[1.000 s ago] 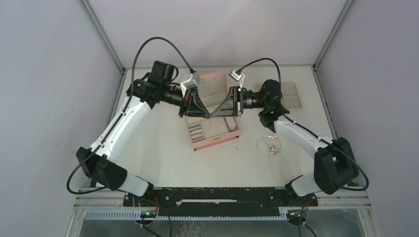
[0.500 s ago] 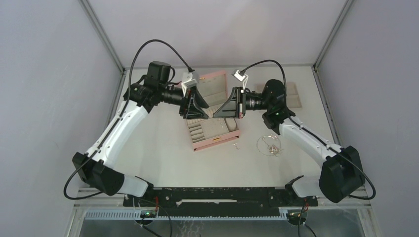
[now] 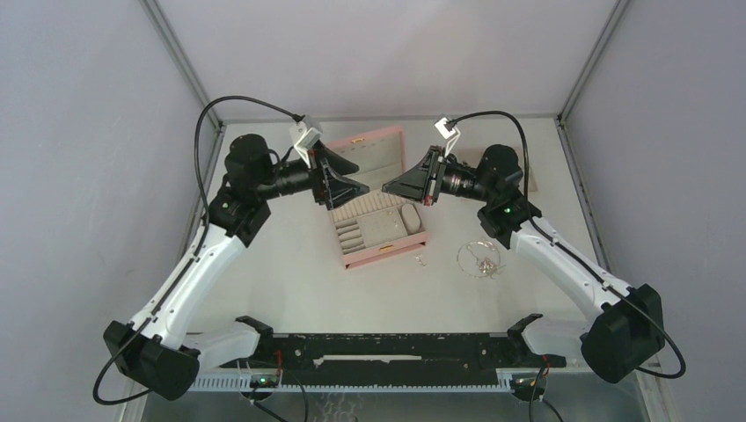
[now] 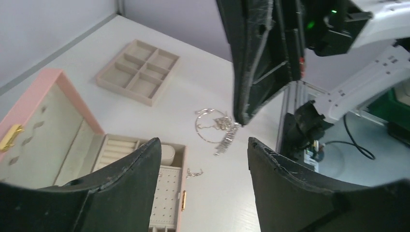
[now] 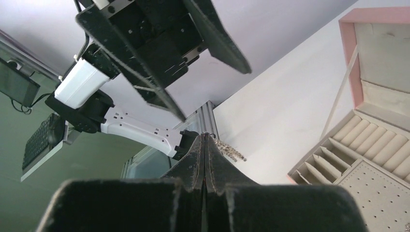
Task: Organize the mixed jewelry
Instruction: Adjust the jewelry.
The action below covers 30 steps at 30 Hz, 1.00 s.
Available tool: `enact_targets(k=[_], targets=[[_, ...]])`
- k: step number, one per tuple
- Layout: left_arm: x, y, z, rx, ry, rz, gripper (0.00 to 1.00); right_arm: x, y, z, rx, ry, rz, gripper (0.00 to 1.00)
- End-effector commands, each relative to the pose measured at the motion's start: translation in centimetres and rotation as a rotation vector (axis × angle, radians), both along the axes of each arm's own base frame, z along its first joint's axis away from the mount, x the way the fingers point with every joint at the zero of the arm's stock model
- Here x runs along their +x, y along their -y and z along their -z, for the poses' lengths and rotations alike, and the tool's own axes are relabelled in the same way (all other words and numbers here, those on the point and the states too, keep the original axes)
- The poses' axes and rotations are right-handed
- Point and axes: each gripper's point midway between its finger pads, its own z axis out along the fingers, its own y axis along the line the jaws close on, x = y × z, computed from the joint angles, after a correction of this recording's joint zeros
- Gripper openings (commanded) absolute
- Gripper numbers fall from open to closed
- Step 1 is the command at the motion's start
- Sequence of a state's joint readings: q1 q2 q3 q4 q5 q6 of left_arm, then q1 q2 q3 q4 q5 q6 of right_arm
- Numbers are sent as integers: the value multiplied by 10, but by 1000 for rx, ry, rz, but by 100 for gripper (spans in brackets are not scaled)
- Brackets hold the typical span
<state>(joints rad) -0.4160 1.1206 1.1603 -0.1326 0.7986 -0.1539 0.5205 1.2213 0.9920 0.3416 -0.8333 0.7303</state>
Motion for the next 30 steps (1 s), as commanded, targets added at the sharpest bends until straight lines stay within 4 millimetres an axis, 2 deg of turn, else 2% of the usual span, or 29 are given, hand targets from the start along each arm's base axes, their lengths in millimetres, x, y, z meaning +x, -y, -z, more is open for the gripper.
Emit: enact_targets(k=[1, 10, 16, 21, 30], targets=[[-32, 10, -20, -72, 44, 189, 70, 1, -1, -19, 25, 81, 11, 0], [-44, 18, -16, -57, 59, 314, 60, -6, 0, -21, 21, 104, -18, 0], [-43, 28, -13, -56, 19, 352, 63, -10, 0, -24, 32, 111, -37, 0], [-45, 31, -14, -49, 73, 368, 59, -13, -2, -25, 36, 114, -54, 0], [-44, 33, -14, -47, 89, 382, 40, -13, -2, -24, 35, 110, -61, 0]])
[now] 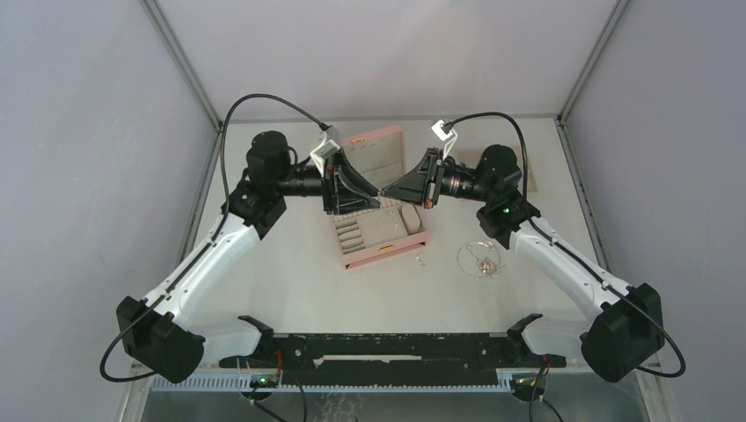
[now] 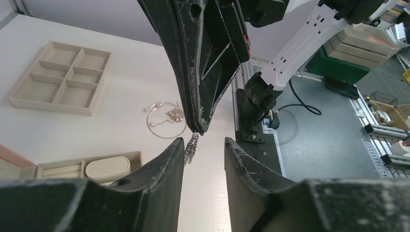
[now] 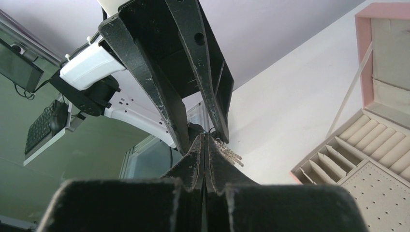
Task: Organize the mixed jewelry
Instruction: Adjust the jewelry.
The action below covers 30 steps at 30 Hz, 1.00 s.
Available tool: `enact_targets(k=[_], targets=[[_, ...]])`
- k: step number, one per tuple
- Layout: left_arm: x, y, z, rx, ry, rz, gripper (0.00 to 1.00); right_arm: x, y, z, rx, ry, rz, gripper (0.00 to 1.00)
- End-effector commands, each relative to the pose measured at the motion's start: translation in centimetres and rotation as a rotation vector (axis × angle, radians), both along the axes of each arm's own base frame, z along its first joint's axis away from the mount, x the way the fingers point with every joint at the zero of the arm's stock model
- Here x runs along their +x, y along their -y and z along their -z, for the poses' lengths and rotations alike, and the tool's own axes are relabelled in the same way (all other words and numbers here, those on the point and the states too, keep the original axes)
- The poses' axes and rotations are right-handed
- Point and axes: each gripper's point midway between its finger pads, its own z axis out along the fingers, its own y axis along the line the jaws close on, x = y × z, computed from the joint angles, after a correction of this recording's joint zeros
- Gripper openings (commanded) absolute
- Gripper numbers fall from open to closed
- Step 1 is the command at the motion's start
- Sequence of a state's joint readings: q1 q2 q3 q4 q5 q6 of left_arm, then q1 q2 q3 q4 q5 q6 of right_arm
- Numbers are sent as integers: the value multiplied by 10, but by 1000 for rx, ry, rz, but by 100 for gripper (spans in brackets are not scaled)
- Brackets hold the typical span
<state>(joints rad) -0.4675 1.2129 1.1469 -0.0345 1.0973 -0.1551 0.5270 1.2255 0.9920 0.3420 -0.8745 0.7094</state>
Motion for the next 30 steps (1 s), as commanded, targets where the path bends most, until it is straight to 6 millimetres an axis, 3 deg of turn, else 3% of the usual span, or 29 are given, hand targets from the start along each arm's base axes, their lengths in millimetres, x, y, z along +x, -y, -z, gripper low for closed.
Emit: enact_targets(k=[1, 9, 14, 30], targets=[[-4, 1, -27, -42, 102, 30, 38, -6, 0, -26, 46, 89, -16, 0], [-1, 2, -31, -44, 104, 23, 33, -4, 0, -25, 49, 83, -16, 0], [-2, 3, -28, -41, 89, 37, 23, -4, 0, -27, 52, 83, -16, 0], [5, 2, -28, -39, 87, -7, 14, -4, 0, -23, 43, 71, -23, 0]])
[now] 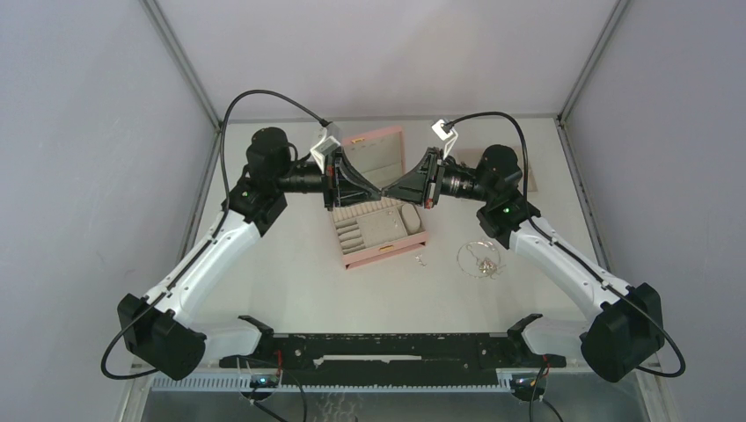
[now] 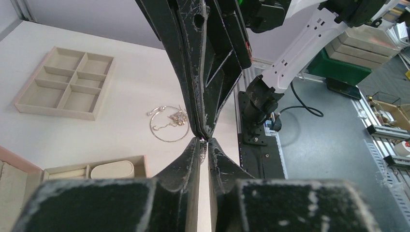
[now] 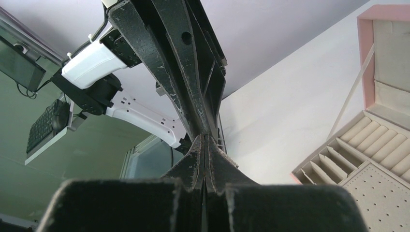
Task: Organize the mixed jewelry
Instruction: Adjust the jewelry, then place the jewelry in the jewelry box.
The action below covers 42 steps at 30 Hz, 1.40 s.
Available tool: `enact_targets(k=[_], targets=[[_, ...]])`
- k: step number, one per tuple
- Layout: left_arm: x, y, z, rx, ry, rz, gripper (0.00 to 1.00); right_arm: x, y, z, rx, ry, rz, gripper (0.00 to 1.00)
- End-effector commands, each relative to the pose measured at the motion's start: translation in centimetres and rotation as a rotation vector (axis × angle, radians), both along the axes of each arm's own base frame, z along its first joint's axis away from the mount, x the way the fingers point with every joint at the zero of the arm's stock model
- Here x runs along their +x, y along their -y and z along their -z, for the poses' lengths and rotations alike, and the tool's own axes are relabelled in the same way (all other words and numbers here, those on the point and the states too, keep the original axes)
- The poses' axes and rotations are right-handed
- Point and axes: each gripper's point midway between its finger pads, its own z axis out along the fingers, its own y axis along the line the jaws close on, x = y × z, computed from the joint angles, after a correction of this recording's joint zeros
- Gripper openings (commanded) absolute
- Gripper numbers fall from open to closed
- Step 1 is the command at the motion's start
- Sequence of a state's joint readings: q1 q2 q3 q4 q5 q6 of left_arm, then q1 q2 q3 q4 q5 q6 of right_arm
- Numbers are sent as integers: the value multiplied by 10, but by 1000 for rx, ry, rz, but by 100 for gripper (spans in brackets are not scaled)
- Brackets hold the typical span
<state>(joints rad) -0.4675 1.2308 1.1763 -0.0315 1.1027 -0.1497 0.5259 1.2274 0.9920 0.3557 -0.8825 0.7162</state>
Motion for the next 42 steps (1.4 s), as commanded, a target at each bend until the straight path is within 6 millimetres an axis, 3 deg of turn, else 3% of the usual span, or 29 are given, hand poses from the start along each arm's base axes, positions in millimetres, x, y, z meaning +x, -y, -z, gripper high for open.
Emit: enact_targets(k=[1, 6, 14, 16, 18, 21, 26, 33, 42], targets=[[2, 0, -22, -33, 68, -14, 12, -2, 0, -21, 36, 64, -13, 0], [3, 0, -22, -32, 55, -18, 0, -3, 0, -20, 35, 61, -21, 0], [4, -1, -23, -33, 59, -33, 0, -2, 1, -21, 38, 54, -13, 1], [5, -2, -22, -31, 60, -37, 0, 3, 3, -19, 35, 25, 6, 27], [6, -4, -21, -25, 59, -45, 0, 8, 8, -16, 22, -2, 38, 42], [8, -7, -17, -8, 58, -52, 0, 12, 17, -13, -7, 4, 89, 54], [11, -15, -5, 43, 46, -43, 0, 26, 44, -8, -52, -4, 202, 57], [29, -34, 47, 285, 41, -95, 0, 47, 77, 13, -145, -37, 362, 58], [45, -37, 102, 482, -204, -103, 0, 54, 81, 31, -197, -90, 403, 57]])
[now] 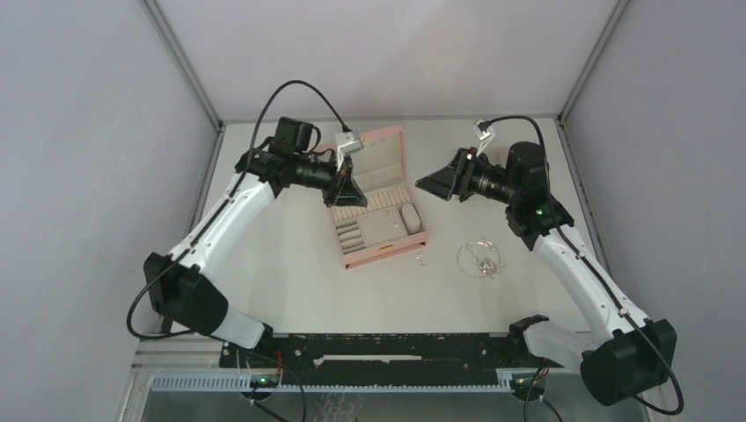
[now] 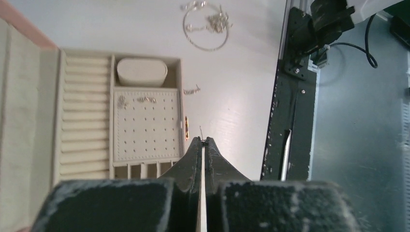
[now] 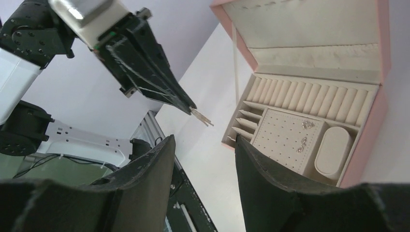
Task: Organize the mixed jewelry
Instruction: Place the jewelry in the jewelry box.
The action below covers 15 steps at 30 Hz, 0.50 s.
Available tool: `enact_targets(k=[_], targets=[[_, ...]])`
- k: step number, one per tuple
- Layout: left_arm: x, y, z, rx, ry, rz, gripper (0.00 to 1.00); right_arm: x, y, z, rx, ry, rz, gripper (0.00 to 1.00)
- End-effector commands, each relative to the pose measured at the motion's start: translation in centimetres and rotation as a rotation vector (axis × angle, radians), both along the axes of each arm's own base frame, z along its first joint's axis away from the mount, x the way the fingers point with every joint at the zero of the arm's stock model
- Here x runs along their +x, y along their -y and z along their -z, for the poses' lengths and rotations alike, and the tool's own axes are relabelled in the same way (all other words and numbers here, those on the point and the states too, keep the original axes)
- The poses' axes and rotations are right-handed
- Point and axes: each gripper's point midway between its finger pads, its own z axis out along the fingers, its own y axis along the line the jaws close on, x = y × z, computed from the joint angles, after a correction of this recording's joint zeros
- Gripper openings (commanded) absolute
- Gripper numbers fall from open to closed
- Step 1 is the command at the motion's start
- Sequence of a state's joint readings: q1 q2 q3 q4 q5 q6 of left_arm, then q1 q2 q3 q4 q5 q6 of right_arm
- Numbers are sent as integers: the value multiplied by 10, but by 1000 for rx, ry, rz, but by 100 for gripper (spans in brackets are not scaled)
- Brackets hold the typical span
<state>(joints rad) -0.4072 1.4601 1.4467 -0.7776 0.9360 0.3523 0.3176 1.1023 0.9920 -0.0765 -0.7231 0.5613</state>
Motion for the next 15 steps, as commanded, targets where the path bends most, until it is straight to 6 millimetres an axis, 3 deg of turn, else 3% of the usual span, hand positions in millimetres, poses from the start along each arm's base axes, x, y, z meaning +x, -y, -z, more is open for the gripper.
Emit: enact_targets(k=[1, 9, 15], targets=[[4, -6, 23, 109, -126, -42, 0, 7, 5, -8, -27, 40, 43, 57], [21, 6, 65, 257, -324, -202, 0, 13, 9, -4, -41, 24, 93, 57], [13, 9, 83, 329, -353, -165, 0, 18, 18, 6, -75, -10, 158, 56]])
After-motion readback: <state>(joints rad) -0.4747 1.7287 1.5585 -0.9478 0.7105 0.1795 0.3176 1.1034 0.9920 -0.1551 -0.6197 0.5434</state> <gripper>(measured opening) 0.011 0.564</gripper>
